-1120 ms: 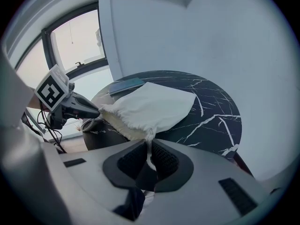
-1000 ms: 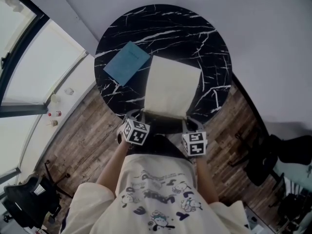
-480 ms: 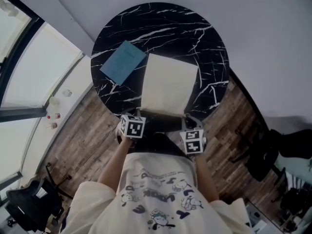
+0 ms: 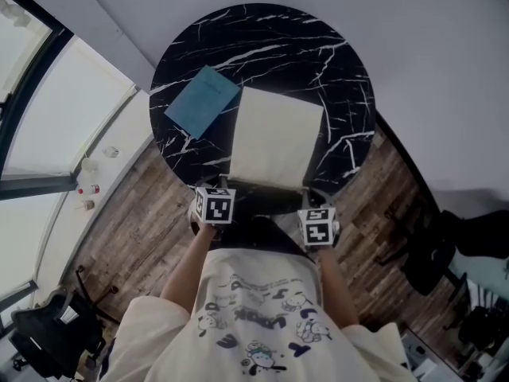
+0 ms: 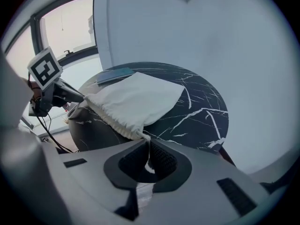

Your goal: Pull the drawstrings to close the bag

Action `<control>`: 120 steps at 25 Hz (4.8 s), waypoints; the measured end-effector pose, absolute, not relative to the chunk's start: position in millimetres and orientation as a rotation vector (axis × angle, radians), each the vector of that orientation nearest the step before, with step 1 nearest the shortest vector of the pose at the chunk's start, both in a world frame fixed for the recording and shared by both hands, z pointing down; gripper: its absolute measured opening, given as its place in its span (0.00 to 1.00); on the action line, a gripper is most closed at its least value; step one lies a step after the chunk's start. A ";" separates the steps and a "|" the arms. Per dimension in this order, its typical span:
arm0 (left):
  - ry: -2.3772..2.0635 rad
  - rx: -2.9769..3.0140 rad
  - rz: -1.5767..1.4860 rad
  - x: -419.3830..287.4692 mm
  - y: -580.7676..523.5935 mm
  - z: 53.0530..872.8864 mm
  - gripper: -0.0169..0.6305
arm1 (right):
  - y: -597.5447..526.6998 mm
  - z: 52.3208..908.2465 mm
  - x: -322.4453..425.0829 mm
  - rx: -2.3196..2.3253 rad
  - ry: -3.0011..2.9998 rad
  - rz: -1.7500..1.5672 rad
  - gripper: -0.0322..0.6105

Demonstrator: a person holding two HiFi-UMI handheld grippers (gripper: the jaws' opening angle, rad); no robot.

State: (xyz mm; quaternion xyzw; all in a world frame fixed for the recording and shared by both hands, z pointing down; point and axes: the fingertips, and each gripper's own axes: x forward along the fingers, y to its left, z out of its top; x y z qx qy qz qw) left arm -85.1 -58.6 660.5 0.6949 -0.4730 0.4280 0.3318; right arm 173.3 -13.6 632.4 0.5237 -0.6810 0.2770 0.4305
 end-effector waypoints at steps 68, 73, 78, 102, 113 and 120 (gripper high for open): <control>-0.636 2.286 1.551 -28.2 -50.7 668.6 0.40 | -22.0 660.3 171.6 0.914 -1.703 0.560 0.11; -0.655 2.282 1.583 -27.3 -46.3 668.5 0.15 | -22.8 658.8 174.9 0.945 -1.710 0.568 0.09; -0.714 2.222 1.513 -31.4 -47.8 670.7 0.14 | -25.9 655.2 177.6 1.003 -1.714 0.603 0.08; -1.104 1.961 1.161 -50.8 -64.3 651.3 0.11 | -44.9 640.1 204.6 1.467 -1.660 0.961 0.08; -1.311 1.785 0.960 -77.0 -83.6 637.1 0.10 | -45.7 624.3 230.1 1.806 -1.607 1.150 0.08; -1.316 1.840 0.984 -76.8 -88.5 626.9 0.10 | -41.8 622.1 251.9 1.915 -1.564 1.209 0.08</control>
